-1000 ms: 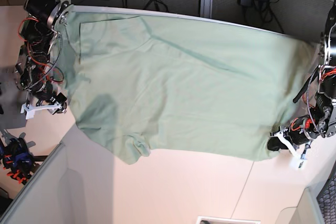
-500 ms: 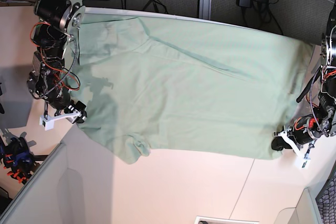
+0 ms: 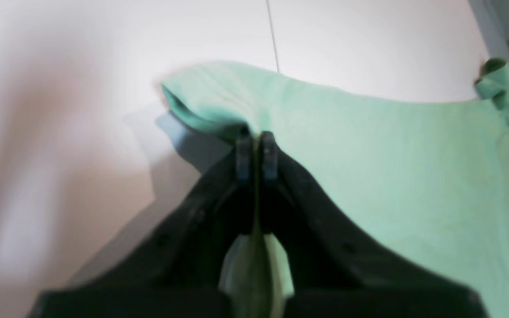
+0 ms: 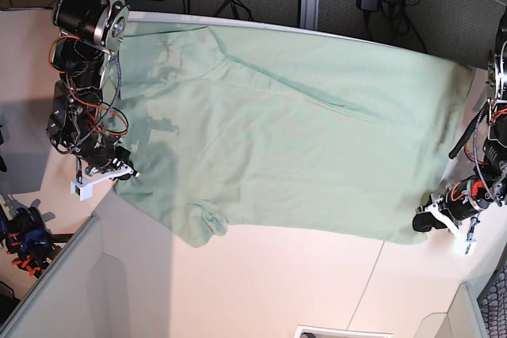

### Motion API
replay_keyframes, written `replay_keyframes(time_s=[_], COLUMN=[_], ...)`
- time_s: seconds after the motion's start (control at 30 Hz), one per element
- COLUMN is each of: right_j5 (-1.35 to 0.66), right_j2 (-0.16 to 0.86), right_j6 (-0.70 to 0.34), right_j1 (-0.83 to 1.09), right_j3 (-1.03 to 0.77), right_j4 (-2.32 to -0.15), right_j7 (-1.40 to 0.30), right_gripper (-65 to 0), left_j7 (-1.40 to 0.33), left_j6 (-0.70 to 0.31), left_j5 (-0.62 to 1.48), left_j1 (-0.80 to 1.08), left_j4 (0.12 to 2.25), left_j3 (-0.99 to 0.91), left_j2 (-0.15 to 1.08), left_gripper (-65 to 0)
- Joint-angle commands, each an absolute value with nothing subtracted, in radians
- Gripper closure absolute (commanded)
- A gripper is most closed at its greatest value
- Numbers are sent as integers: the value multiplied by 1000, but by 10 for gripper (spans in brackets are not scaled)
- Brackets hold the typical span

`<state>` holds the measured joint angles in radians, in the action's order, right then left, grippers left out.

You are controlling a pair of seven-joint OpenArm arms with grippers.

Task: Fold the T-shirt properly
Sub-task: 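Fold the grasped side edge over onto the shirt body lengthwise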

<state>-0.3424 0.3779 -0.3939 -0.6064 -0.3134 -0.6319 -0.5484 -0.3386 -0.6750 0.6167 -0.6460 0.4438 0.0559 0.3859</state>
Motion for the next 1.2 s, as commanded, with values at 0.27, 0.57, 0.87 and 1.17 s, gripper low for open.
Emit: replay_keyframes(time_s=[0.27, 0.57, 0.87, 1.17], right_j5=[-474, -525, -524, -524], right_j2=[430, 509, 537, 535], right_j6=[-442, -442, -442, -441], right_j1=[-511, -279, -167, -109], right_j3=[-314, -317, -334, -352], right_j4=[-958, -1222, -1283, -1285], right_j7=[-634, -637, -638, -637], right_gripper=[0, 0, 0, 0], left_j7=[-567, -767, -769, -783], left_j6=[-698, -698, -698, -698], left_j5=[816, 1000, 1002, 1003], left_j1=[-657, -451, -255, -159], left_j4=[521, 878, 1151, 1238], left_j3=[54, 54, 54, 54], left_j2=[450, 550, 622, 628], left_gripper=[0, 0, 0, 0])
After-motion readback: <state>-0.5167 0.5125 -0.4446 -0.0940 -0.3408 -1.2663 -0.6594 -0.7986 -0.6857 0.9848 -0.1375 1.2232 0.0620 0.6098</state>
